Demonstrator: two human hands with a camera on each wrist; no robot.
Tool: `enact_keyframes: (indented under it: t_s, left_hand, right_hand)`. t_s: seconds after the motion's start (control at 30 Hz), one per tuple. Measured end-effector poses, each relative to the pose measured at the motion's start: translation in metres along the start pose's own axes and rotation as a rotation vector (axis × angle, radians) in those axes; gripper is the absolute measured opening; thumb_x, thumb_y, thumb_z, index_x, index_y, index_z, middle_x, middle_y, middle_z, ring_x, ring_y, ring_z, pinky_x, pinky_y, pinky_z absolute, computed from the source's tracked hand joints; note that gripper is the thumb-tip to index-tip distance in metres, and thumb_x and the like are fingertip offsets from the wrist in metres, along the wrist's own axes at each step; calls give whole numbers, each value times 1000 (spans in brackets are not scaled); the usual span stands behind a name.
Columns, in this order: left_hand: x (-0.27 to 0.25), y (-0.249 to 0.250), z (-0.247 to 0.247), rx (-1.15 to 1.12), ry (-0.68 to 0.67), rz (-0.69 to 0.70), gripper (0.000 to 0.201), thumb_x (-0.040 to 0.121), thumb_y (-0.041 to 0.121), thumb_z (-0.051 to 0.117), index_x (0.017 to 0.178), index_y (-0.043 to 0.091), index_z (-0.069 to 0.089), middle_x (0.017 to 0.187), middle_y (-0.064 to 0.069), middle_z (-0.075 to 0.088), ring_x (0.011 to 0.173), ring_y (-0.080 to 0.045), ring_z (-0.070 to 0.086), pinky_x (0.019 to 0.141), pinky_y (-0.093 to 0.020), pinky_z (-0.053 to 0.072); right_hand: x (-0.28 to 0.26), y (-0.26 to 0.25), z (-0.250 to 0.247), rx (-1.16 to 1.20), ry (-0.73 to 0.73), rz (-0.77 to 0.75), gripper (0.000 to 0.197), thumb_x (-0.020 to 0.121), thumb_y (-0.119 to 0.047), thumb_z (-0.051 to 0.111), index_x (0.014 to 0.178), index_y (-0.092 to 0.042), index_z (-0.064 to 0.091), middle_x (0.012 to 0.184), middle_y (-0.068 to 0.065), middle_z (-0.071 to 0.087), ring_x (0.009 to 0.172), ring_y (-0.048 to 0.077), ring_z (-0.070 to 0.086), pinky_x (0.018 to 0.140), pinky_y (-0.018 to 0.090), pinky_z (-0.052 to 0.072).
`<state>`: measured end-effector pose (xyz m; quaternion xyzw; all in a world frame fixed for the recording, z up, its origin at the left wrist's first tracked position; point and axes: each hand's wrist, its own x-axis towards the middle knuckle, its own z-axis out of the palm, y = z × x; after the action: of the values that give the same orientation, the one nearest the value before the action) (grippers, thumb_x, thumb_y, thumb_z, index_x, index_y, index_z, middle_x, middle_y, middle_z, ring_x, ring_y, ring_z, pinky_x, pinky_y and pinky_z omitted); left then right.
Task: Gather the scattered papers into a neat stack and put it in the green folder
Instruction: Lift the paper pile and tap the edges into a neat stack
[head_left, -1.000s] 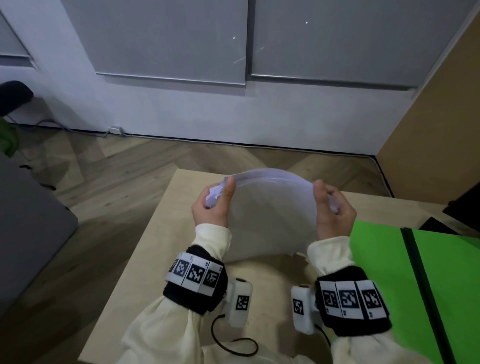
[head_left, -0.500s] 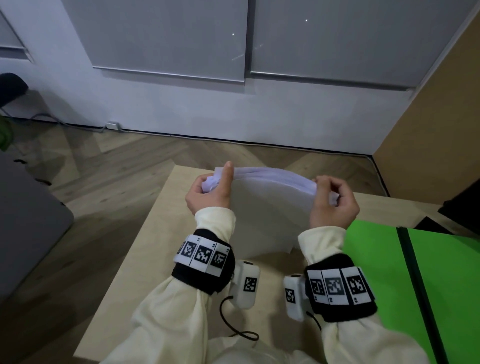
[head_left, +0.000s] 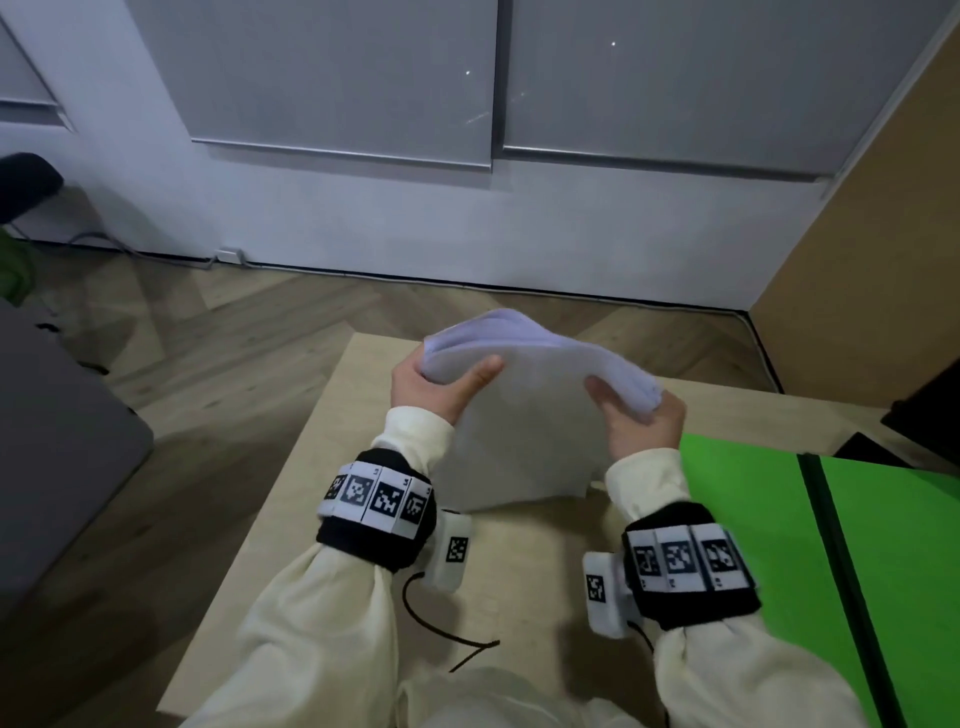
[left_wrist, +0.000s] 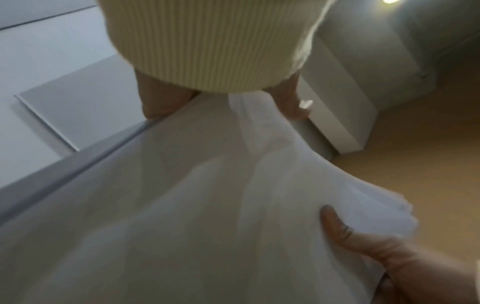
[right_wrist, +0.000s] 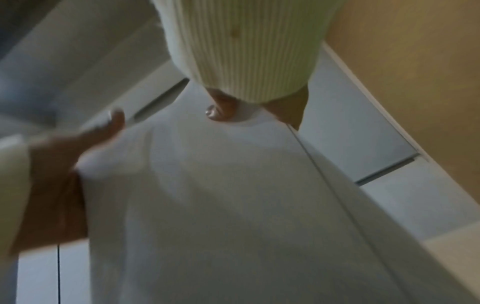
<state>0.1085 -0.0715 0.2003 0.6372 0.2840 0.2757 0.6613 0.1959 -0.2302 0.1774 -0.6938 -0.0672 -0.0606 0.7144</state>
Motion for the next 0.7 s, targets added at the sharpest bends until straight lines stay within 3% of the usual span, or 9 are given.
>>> enact_keyframes:
  t_s: [0.07,0.2,0.27,0.37,0.47,0.53,0.6,0.63,0.7]
  left_hand:
    - [-2,6,-4,-67,1,60,25,62,14,84,81,15,69,71,11,71,60,1,65,61,-17,53]
    - [2,5,-12,6,-57,198,33,72,-3,72,104,0,66,77,17,67,60,17,61,61,0,45]
    - [3,-6,-16,20,-92,172,40,71,4,76,109,2,64,75,23,69,65,17,62,63,0,45]
    - [3,-25,-20,14,-95,103,63,53,36,81,107,7,67,89,10,71,73,14,64,67,-2,47]
    - [7,-29,-19,-54,-82,34,71,51,40,77,113,8,63,101,-2,69,77,13,66,69,-2,48]
    - [8,-27,-15,-59,-95,29,72,52,38,78,115,5,62,97,2,69,75,13,66,68,-2,48]
    - [6,-22,-9,-41,-100,43,56,57,23,83,107,4,65,80,14,71,67,11,65,62,-2,48]
    - [4,-19,-7,-41,-114,75,48,57,19,82,101,8,66,73,17,71,68,8,65,62,-4,48]
    - [2,-13,-8,-42,-133,166,55,54,30,80,103,12,66,85,14,72,77,7,66,70,-6,49]
  right_hand:
    - [3,-18,-6,31,11,-62,17,71,6,74,75,-5,62,55,-20,60,42,-18,50,50,1,41]
    - [3,-37,-22,6,-75,-115,13,74,6,71,80,-1,62,45,-31,61,45,-21,51,51,-1,40]
    - [2,-27,-27,-3,-132,-59,16,75,2,71,90,-2,65,50,-24,65,48,-20,54,53,-1,42]
    - [-2,-3,-30,13,-319,59,30,75,4,70,101,-10,64,86,-11,68,66,-15,62,66,1,47]
    - [-5,5,-28,-38,-433,112,37,75,4,70,110,-6,63,96,-2,65,69,-17,62,69,-1,47]
    - [-5,5,-23,-84,-419,67,24,78,4,69,101,-1,65,85,-2,65,59,-19,59,62,-2,44]
    - [-4,0,-18,-84,-296,45,9,77,3,70,82,-4,66,67,-6,63,46,-18,55,52,-1,43]
    - [-2,-1,-18,-70,-236,23,13,76,2,71,74,-9,65,60,-13,64,44,-16,54,50,0,43]
    - [1,-7,-19,-3,-185,-2,21,76,3,71,71,-16,64,48,-22,65,46,-15,56,51,2,45]
